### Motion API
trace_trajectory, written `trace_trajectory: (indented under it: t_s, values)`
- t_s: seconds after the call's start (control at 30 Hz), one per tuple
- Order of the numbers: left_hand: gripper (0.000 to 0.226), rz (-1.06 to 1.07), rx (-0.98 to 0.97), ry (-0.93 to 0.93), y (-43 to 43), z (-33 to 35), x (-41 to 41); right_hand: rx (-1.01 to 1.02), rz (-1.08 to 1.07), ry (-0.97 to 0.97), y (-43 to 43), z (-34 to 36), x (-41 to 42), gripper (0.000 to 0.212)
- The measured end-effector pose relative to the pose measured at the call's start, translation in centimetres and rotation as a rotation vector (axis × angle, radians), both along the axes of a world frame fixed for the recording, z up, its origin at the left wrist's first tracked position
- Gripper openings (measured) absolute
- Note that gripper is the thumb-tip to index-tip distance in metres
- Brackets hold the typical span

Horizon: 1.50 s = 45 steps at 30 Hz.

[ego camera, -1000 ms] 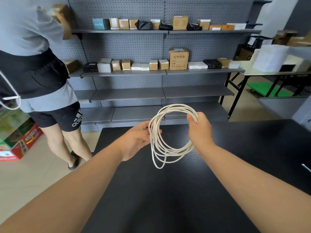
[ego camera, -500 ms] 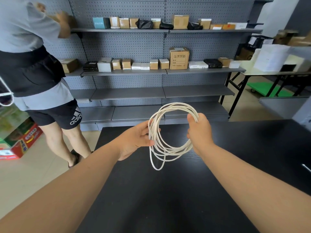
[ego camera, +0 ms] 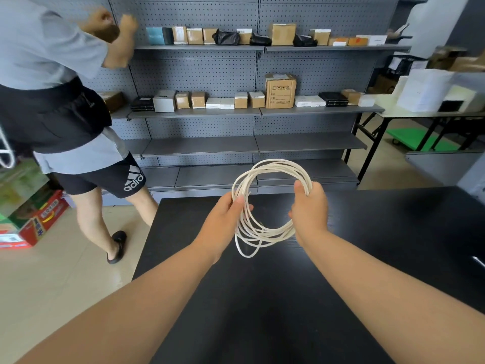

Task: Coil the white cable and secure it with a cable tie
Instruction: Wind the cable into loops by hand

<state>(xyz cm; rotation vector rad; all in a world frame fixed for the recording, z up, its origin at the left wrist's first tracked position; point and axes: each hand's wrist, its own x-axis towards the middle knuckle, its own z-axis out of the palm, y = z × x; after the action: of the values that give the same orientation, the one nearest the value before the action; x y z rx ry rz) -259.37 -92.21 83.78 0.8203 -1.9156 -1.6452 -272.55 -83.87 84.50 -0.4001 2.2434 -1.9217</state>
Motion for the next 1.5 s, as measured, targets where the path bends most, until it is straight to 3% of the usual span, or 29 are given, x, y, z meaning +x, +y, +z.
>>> trace_trajectory:
  t_s: [0.2,0.4,0.5,0.67,0.8,0.9,1.03,1.2,1.33,1.5]
  values:
    - [0.018,0.204,-0.35,-0.096,1.1,0.7,-1.4,-0.083,0.022,-0.115,0.1,-0.6,1.3,0.018]
    - [0.003,0.148,-0.695,-0.243,-0.2,2.5,-0.9,-0.124,0.275,-0.227,0.9,-0.8,0.8,0.01]
    - [0.008,0.09,-0.834,-0.264,-1.1,3.4,-0.9,-0.114,0.358,-0.111,1.4,-0.6,-0.1,0.025]
    - [0.02,-0.063,-0.952,-0.41,-2.0,4.9,-1.1,0.135,0.455,0.316,1.7,1.4,-0.8,0.065]
    - [0.021,-0.189,-1.042,-0.465,-2.2,5.2,-1.3,0.346,0.631,0.556,1.1,1.9,-0.7,0.057]
    - [0.023,-0.227,-1.035,-0.477,-2.4,5.0,-1.2,0.447,0.62,0.651,1.0,1.8,-0.5,0.033]
    - [0.022,-0.162,-0.96,-0.373,-2.0,3.9,-0.9,0.455,0.542,0.619,1.1,1.8,0.4,0.025]
    - [0.018,-0.014,-0.619,-0.249,-1.3,3.0,-1.0,0.356,0.407,0.577,1.0,1.2,0.7,0.019]
    - [0.016,0.025,-0.498,-0.209,-1.3,2.4,-0.9,0.228,0.257,0.416,1.0,0.6,1.0,0.019]
    - [0.014,0.113,-0.425,-0.162,-1.1,2.0,-1.1,-0.004,0.103,0.015,0.3,-0.6,1.8,0.018]
